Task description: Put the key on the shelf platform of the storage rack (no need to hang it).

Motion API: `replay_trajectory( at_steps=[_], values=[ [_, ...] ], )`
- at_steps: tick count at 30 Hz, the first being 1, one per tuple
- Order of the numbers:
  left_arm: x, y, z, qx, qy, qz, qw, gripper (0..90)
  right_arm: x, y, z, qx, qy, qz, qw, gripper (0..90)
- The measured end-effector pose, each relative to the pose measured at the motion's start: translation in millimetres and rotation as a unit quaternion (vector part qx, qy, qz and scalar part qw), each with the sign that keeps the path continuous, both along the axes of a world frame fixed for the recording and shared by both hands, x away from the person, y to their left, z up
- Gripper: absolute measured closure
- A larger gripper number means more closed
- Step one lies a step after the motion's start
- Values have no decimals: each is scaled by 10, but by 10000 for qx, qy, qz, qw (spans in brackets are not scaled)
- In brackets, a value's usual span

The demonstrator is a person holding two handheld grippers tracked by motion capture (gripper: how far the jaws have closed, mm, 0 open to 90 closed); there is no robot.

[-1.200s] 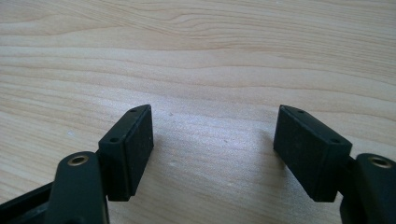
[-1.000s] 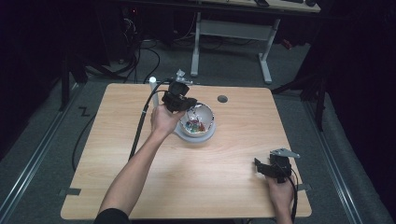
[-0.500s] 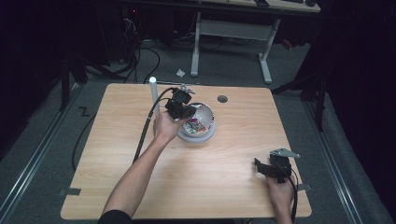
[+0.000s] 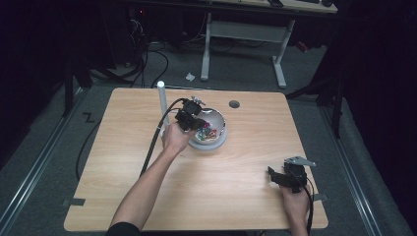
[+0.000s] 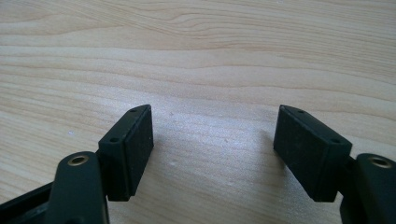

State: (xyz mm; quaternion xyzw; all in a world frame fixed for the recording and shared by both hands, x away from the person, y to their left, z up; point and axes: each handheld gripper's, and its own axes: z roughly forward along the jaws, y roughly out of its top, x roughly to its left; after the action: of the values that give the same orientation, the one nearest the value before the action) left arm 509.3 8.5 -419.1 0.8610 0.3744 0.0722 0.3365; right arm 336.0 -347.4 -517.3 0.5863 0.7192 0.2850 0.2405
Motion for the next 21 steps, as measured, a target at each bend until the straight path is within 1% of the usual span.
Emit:
replay_trajectory(
  at_steps=[1, 3, 6, 9, 11, 16, 21],
  values=[
    [-5, 14, -5, -43, 1, 22, 10000, 869, 1, -1, 0, -5, -5, 4, 10000, 289],
    [-19, 41, -2, -111, 15, 13, 9999, 830, 0, 0, 0, 0, -1, 3, 10000, 289],
    [-42, 76, 14, -171, -19, 58, 9998, 704, 0, 1, 0, -2, 0, 0, 10000, 289],
    [-74, 112, 50, -264, -63, 111, 9996, 604, 0, 0, 0, -2, 0, 3, 10000, 289],
    [-97, 123, 82, -289, -135, 105, 9994, 549, 0, 1, 0, -2, 0, 0, 10000, 289],
    [-185, 180, 182, -412, -324, 97, 9986, 479, 0, 1, 0, -7, -1, -1, 10000, 289],
    [-271, 283, 270, -506, -451, 149, 9976, 434, 2, -1, -1, -7, -10, 6, 10000, 290]
  ],
)
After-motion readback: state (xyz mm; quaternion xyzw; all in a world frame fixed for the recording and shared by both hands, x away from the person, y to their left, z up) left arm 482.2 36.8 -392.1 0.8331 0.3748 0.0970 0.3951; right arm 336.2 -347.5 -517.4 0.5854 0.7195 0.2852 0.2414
